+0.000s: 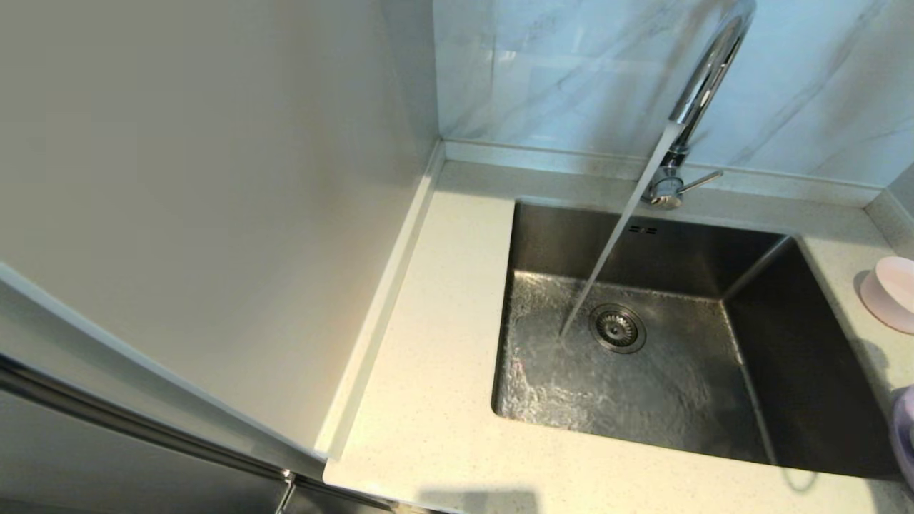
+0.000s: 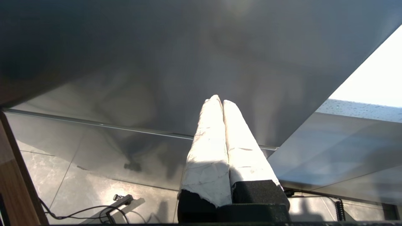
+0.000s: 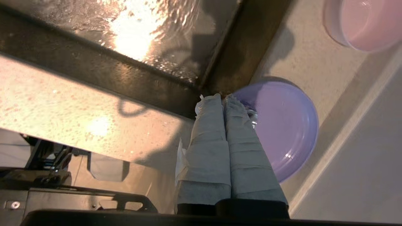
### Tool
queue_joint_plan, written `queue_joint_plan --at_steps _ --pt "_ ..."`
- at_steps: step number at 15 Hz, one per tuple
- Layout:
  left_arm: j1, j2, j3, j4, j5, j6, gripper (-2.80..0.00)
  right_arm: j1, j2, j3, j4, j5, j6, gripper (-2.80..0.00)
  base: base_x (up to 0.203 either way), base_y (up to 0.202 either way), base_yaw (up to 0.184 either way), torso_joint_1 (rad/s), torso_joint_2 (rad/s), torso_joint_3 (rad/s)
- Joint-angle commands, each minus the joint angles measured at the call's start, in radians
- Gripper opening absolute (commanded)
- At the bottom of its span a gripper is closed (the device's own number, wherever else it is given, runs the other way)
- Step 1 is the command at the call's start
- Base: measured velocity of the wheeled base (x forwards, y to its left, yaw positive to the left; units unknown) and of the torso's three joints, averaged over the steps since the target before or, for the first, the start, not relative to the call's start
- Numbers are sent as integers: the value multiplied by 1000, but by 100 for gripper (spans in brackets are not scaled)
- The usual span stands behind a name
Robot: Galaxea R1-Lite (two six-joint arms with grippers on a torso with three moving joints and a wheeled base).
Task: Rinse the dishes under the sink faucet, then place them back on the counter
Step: Pick up the bowl
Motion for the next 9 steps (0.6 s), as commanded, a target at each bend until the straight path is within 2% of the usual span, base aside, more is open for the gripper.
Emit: queue_joint_plan --at_steps 1,4,5,9 --pt "0 0 0 0 1 0 -280 -57 33 -17 8 -2 -3 -280 0 0 0 0 0 0" --pt "0 0 0 0 1 0 -280 -93 93 -45 0 -49 -11 -280 0 0 0 0 0 0" --pt "0 0 0 0 1 0 -280 -111 108 -49 -5 -65 -39 0 0 0 0 0 0 0" --pt "0 0 0 0 1 0 -280 -155 160 -76 -8 -71 -59 0 0 0 0 0 0 0"
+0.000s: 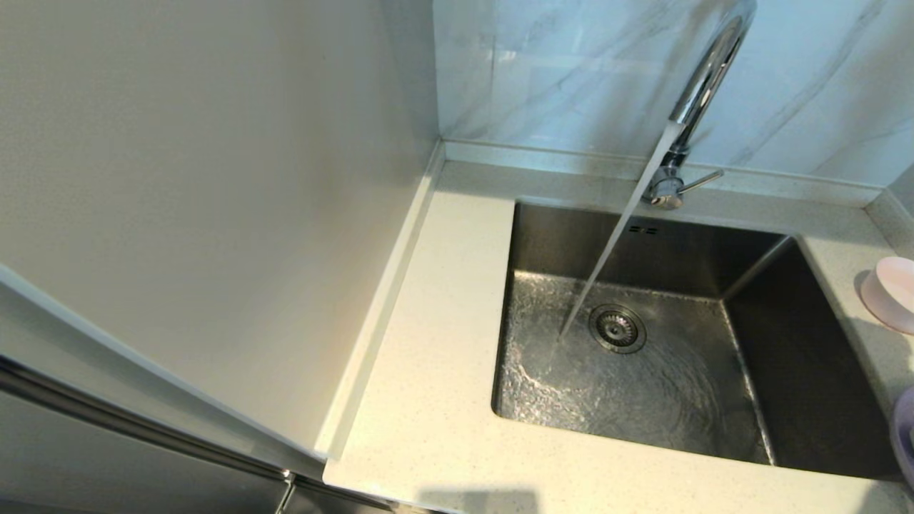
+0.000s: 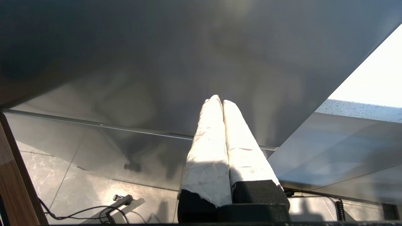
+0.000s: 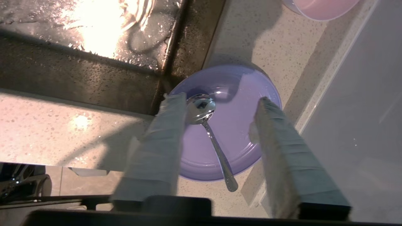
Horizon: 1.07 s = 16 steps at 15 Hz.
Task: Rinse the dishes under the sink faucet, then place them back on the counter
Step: Pick up the bowl
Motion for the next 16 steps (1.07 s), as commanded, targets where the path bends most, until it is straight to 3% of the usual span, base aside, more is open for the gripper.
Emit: queue_joint_plan --at_steps 1,7,12,16 --pt "0 0 0 0 1 0 -280 -20 54 -15 6 0 -3 0 0 0 0 0 0 0" --pt "0 0 0 0 1 0 -280 -18 169 -50 -8 8 -2 0 0 0 0 0 0 0" --pt "0 0 0 0 0 0 -280 -17 374 -72 -347 34 -1 0 0 0 0 0 0 0" --pt "0 0 0 0 1 0 -280 -17 507 -195 -404 61 0 0 0 0 0 0 0 0"
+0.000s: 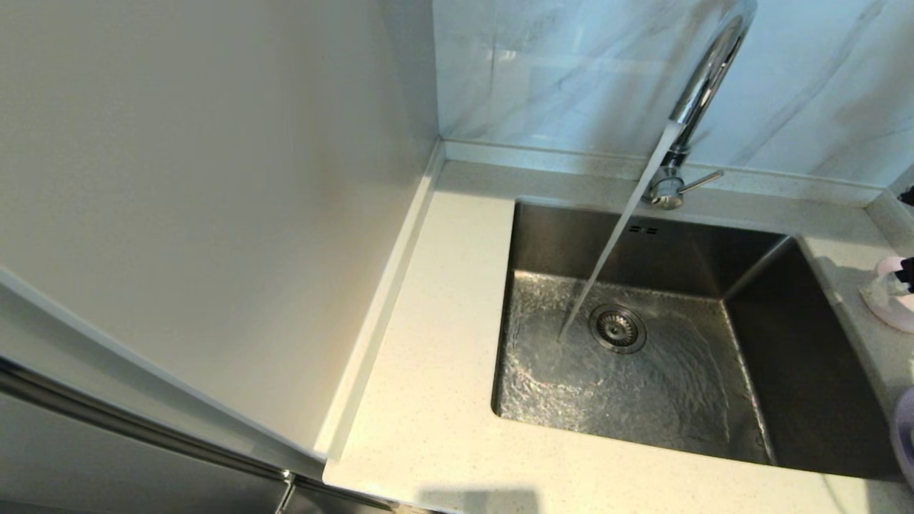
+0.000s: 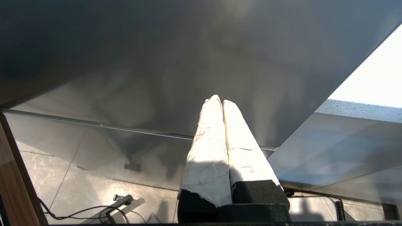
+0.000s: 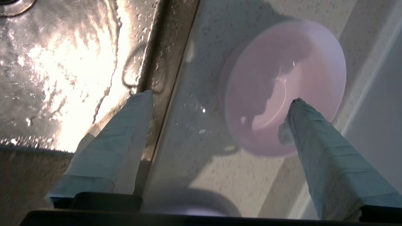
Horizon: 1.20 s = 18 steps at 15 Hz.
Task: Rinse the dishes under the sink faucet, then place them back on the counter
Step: Pick up the bowl
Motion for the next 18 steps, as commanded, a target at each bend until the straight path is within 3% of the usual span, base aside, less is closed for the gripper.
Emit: queue_joint_plan --at_steps 1,7,8,18 --pt "0 0 0 0 -1 0 -280 -2 117 -77 -1 2 -1 0 0 0 0 0 0 0" --pt "0 0 0 0 1 0 -280 -7 180 -109 -71 4 -2 0 0 0 0 0 0 0" --pt "0 0 0 0 1 0 -280 -7 182 -107 -78 4 -2 -280 0 0 0 0 0 0" --pt "0 0 0 0 1 0 -280 -5 142 -50 -92 23 -4 -280 0 0 0 0 0 0"
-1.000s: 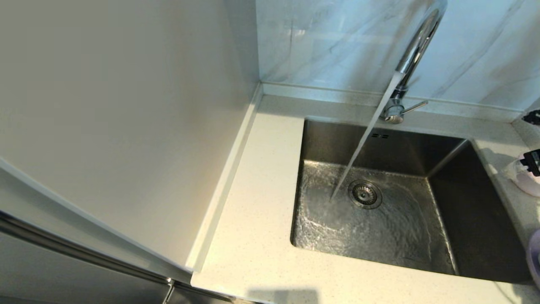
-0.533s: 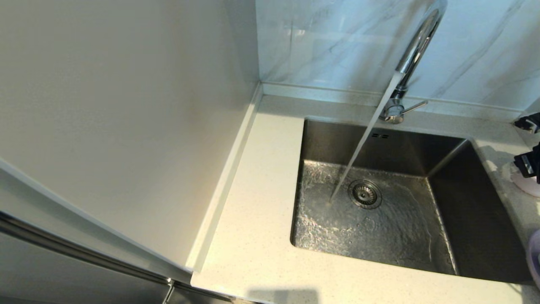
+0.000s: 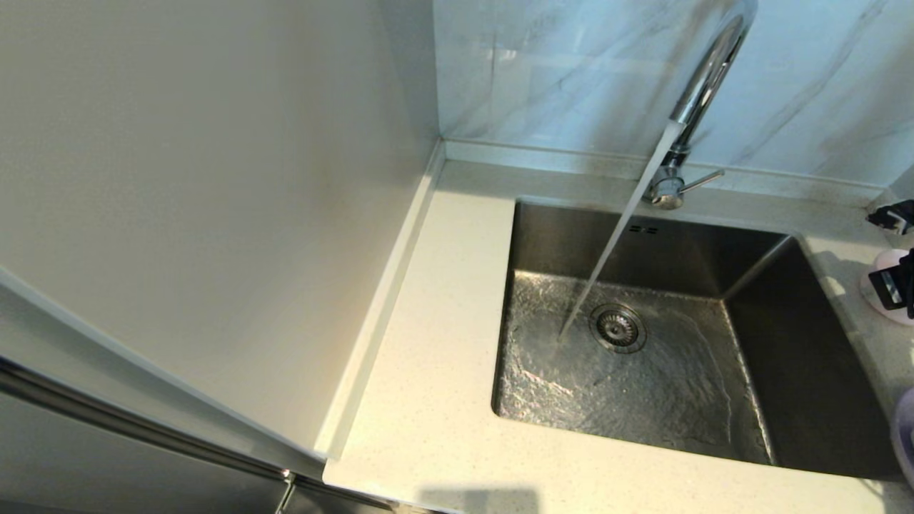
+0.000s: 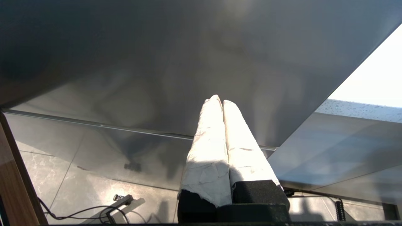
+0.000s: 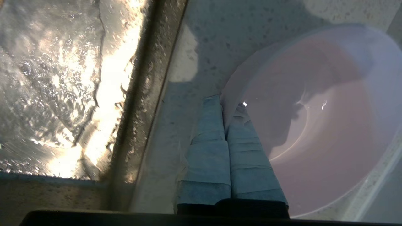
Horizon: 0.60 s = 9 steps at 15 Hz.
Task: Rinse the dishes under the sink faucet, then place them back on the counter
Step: Pick up the bowl, then rinse the bowl
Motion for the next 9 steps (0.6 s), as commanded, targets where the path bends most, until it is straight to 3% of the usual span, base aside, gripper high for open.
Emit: queue_joint_plan --at_steps 1,7,9 --pt "0 0 0 0 1 0 -280 13 -41 26 2 16 0 -280 0 0 0 0 0 0" --pt "0 0 0 0 0 0 -280 107 -306 224 3 167 -4 -280 0 0 0 0 0 0" --pt "0 0 0 0 0 0 -280 160 -437 341 7 243 -55 -280 0 0 0 0 0 0"
